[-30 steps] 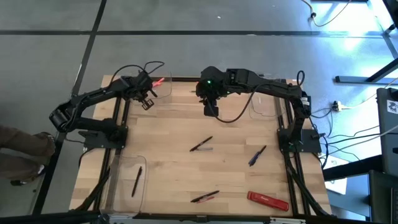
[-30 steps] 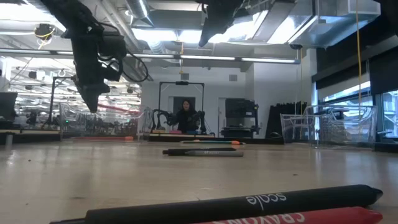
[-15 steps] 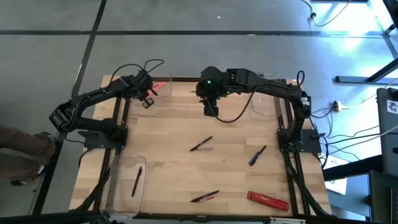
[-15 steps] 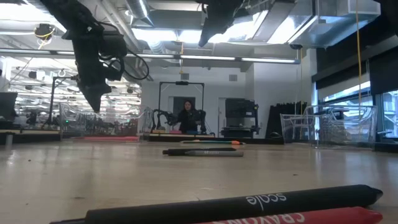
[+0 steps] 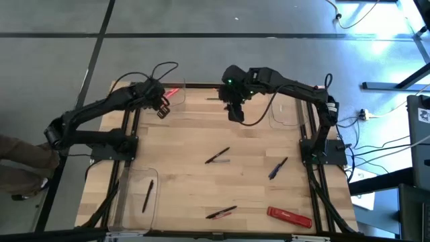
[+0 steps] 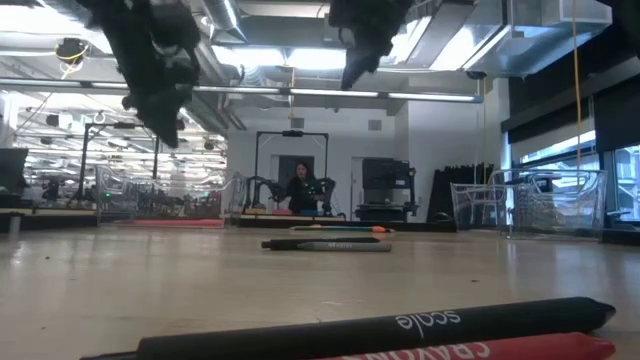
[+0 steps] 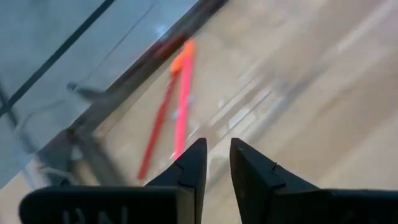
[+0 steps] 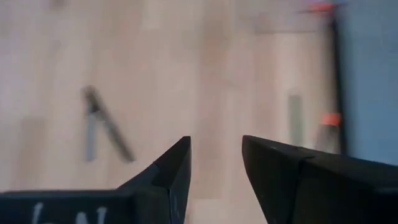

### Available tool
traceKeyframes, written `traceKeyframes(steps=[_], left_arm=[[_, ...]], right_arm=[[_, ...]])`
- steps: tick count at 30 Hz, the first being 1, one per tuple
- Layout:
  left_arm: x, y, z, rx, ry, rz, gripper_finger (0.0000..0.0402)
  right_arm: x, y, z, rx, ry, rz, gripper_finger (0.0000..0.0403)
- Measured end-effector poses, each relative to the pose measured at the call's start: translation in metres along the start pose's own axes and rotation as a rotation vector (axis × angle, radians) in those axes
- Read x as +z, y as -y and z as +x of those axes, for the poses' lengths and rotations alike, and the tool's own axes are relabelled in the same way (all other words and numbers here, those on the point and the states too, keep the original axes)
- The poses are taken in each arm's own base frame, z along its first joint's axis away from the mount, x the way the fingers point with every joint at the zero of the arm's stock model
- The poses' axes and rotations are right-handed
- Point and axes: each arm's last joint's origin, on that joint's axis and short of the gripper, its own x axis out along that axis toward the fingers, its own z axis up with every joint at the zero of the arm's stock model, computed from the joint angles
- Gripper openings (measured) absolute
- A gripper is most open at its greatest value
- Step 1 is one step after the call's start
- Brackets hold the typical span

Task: Sort crayons/erasers/pens/pencils in bins
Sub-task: Put the left black pen into the bottom left transparent bin

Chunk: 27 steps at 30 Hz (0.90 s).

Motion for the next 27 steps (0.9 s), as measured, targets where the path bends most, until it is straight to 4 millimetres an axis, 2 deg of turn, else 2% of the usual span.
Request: traceKeyframes(steps=[4, 10, 17, 27], left_arm=[[-0.007, 0.018, -0.025, -0.109, 0.086, 0.009, 0.0062], [-0.019, 0.045, -0.052, -0.266, 0.162, 0.025, 0.0062], [-0.031, 0.070, -0.067, -0.383, 0.167, 0.053, 0.0062], [-0.037, 0.084, -0.079, -0.392, 0.238, -0.003, 0.0062]], right_arm=[[-0.013, 0.001, 0.019, 0.150, -0.013, -0.047, 0.0145], [-0.028, -0.008, 0.046, 0.198, -0.060, -0.220, 0.0145], [-0.048, -0.028, 0.076, 0.302, -0.098, -0.394, 0.0145], [-0.063, -0.070, 0.115, 0.335, -0.053, -0.501, 0.0145]])
